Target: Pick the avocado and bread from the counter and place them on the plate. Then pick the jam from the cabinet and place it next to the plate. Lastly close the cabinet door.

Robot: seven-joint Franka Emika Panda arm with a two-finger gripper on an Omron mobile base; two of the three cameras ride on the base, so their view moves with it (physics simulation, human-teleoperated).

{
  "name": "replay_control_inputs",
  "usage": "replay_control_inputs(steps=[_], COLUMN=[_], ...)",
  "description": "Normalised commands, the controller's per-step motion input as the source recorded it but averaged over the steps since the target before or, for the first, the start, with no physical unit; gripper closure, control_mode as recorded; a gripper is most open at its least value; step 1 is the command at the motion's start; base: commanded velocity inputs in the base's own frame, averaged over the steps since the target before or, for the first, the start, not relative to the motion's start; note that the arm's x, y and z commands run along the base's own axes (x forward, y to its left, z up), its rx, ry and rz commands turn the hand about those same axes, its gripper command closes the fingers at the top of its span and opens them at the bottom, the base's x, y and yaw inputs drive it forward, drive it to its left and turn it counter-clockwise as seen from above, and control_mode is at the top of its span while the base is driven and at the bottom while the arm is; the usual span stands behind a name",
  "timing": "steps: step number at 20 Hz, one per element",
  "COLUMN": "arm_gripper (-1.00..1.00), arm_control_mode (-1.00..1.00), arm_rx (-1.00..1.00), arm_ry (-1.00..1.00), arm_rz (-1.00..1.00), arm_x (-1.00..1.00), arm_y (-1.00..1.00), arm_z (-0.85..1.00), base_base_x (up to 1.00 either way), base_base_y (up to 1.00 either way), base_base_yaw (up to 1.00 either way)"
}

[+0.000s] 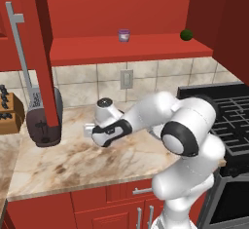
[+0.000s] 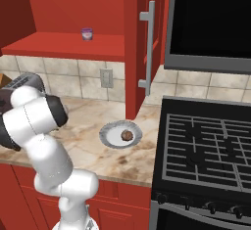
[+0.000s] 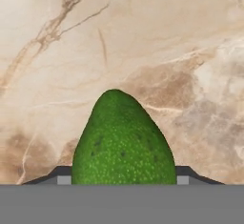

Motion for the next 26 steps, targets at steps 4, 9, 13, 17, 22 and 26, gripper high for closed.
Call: replay_control_inputs(steps=[4,9,13,17,22,26], arm_gripper=[1.00,1.00,1.00,1.00,1.00,1.00], arm_control_mode=[-1.00,-1.00,-1.00,-1.00,-1.00,-1.00], arm_rx=[0.00,0.01,0.00,0.00,0.00,0.00], arm_ry=[0.00,0.02,0.07,0.06,0.04,0.00], arm_rz=[-0.08,-0.05,-0.02,-0.02,-0.05,-0.05], arm_x=[-0.09,-0.09,-0.17,-0.09,-0.10,0.00], arm_y=[-0.38,-0.59,-0.58,-0.78,-0.71,-0.71], arm_z=[0.88,0.72,0.51,0.26,0.12,0.00], base_base_x=[0.00,0.00,0.00,0.00,0.00,0.00], base_base_y=[0.00,0.00,0.00,0.00,0.00,0.00], base_base_yaw=[0.00,0.00,0.00,0.00,0.00,0.00])
